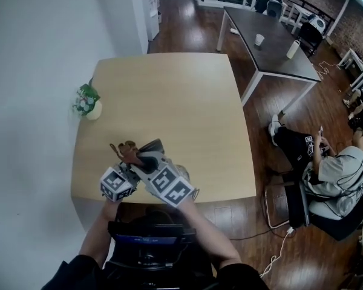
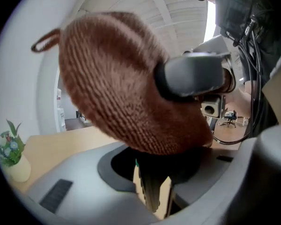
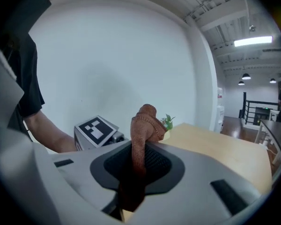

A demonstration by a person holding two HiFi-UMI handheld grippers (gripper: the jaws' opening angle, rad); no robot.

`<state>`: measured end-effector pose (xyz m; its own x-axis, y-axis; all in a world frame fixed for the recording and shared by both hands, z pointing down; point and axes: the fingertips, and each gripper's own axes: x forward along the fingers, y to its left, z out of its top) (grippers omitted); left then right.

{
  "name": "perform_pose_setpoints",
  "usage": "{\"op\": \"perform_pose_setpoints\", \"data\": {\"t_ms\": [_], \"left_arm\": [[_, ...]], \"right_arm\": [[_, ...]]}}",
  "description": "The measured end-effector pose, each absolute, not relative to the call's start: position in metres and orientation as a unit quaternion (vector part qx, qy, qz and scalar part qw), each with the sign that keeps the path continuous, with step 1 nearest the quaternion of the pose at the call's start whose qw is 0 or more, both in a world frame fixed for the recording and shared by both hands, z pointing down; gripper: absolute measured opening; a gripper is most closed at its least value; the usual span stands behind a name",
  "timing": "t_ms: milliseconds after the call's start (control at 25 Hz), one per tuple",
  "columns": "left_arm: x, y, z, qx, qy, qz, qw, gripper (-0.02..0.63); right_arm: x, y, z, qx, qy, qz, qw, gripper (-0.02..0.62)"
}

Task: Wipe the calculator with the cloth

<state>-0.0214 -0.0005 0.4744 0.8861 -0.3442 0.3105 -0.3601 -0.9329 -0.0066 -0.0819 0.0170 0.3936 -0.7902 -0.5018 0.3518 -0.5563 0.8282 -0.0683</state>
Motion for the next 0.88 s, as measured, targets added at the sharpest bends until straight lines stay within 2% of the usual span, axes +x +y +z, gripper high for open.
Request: {"op": "perform_pose_setpoints", "data": {"t_ms": [320, 520, 680, 880], "left_arm": [[-0.08, 0.008, 0.472, 0.981, -0.166, 0.093, 0.039, 0.13], [-0.097, 0.011, 0.48, 0.986, -0.14, 0.045, 0.077, 0.132], [-0.106, -0.001, 0.502, 0.977, -0.146, 0.014, 0.154, 0.132], [-0.113, -0.016, 0.55, 0.94, -0.185, 0.049, 0.284, 0.132]], "right_arm": [[-0.044, -0.014, 0.421, 0.394, -0.894, 0.142, 0.156, 0.069], [0.012, -0.009, 0.48, 0.483, -0.824, 0.208, 0.213, 0.067], [0.018, 0.006, 0.503, 0.495, -0.806, 0.248, 0.211, 0.067], [-0.023, 0.002, 0.516, 0.454, -0.83, 0.249, 0.208, 0.067]]}}
